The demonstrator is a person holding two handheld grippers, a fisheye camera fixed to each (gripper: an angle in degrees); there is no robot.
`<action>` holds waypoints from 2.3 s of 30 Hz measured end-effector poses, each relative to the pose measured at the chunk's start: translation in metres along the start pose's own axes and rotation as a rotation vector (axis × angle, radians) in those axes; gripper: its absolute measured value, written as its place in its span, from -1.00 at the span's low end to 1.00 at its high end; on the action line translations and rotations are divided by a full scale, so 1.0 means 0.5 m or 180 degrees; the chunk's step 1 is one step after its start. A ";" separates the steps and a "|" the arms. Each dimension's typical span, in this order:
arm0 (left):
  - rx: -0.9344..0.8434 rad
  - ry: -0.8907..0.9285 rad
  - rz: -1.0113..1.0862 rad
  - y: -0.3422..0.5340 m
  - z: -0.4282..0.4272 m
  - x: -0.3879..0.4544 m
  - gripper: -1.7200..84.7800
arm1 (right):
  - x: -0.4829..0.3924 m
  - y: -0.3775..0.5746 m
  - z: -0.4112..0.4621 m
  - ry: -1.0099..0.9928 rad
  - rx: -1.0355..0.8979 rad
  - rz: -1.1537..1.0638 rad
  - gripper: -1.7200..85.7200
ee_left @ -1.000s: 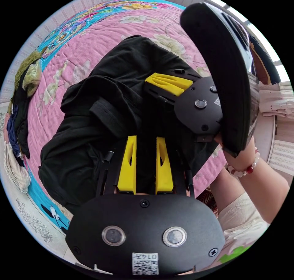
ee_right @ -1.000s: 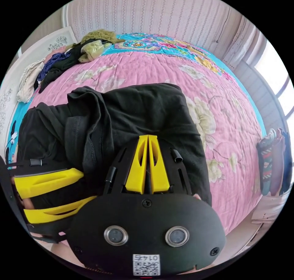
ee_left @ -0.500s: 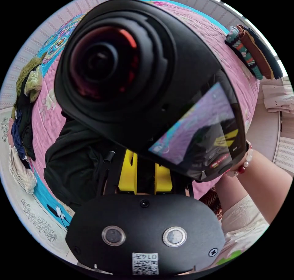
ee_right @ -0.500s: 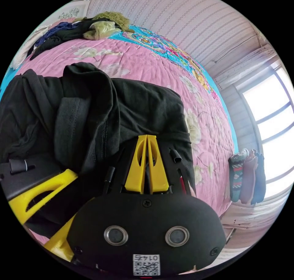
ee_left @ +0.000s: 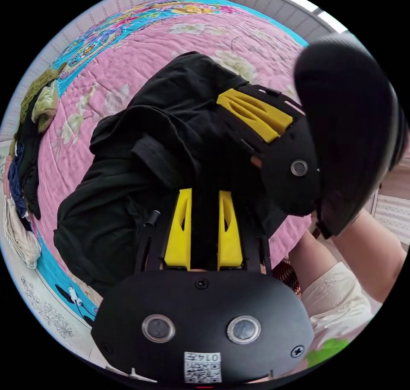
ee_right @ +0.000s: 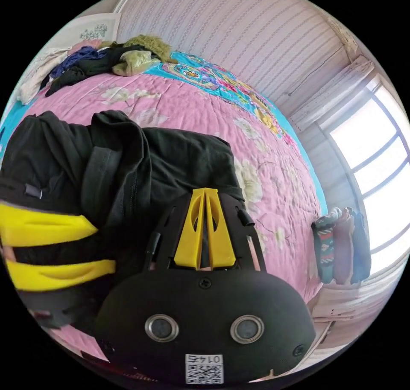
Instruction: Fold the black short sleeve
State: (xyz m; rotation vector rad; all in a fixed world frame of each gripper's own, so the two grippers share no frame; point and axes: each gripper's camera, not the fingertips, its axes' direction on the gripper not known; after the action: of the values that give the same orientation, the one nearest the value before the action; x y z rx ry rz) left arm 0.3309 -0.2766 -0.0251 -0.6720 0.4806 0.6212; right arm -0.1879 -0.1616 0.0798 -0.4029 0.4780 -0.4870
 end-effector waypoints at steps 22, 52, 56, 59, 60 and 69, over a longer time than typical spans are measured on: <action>0.0287 0.0361 -0.0004 0.040 -0.134 -0.118 -0.71 | 0.307 0.268 0.016 -0.1870 -0.1378 0.0090 -0.97; 0.0165 0.0003 0.0106 -0.159 -0.225 -0.148 -0.69 | 0.465 0.211 0.163 -0.2923 -0.1190 0.0078 -0.58; -0.0016 -0.0086 -0.0015 -0.235 -0.207 -0.186 -0.70 | 0.427 0.209 0.198 -0.3146 -0.1182 0.0113 -0.60; -0.0160 -0.0324 -0.0076 -0.275 -0.177 -0.199 -0.74 | 0.387 0.222 0.222 -0.3255 -0.1236 0.0085 -0.72; -0.0209 -0.0342 -0.0069 -0.282 -0.168 -0.199 -0.75 | 0.377 0.228 0.226 -0.3224 -0.1255 0.0123 -0.78; -0.0091 -0.0769 0.0330 -0.286 -0.210 -0.171 -0.97 | 0.384 0.246 0.178 -0.2859 -0.1000 -0.0220 -0.89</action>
State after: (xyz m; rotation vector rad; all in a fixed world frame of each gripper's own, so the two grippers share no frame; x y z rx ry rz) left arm 0.3428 -0.4693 0.0135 -0.5925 0.2833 0.7976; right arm 0.0511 -0.1411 0.0298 -0.8829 -0.3383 -0.2526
